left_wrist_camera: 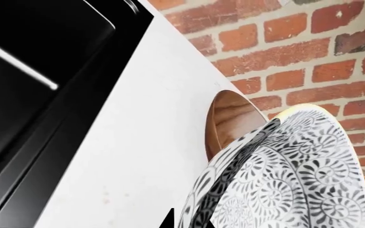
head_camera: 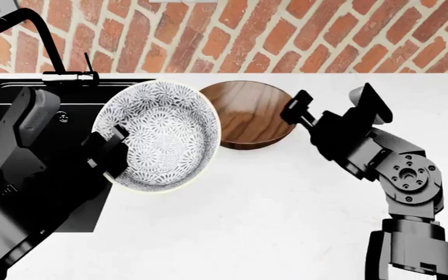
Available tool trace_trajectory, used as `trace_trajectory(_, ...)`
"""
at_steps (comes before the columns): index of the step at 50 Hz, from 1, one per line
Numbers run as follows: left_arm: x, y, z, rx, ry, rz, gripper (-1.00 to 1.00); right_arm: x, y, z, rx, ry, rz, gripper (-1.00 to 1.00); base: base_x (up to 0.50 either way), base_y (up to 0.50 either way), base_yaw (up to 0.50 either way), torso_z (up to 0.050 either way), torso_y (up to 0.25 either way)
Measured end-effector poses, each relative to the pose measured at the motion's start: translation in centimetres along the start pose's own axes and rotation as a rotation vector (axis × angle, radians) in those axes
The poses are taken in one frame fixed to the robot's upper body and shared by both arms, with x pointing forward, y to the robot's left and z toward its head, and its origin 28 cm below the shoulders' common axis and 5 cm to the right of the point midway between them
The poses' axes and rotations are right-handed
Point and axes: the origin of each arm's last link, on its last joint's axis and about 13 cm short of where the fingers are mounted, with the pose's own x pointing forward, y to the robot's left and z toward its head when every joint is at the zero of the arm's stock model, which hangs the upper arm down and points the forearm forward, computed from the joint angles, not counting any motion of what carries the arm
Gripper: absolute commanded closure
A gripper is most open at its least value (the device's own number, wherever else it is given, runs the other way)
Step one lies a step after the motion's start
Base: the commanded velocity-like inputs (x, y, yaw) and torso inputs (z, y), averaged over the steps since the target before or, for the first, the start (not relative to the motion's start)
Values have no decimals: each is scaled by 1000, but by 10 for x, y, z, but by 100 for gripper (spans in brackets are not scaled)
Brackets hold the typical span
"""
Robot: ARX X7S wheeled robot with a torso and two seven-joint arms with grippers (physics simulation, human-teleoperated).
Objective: Stack the bowls in the sink.
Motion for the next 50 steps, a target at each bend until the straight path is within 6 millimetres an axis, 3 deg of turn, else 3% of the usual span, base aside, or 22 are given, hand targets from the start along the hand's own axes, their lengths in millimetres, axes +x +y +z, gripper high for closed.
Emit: trace_trajectory(50, -1, 8, 1, -16, -18, 23, 100, 33, 9, -16, 8, 72, 25, -100, 0, 0, 0, 0, 0)
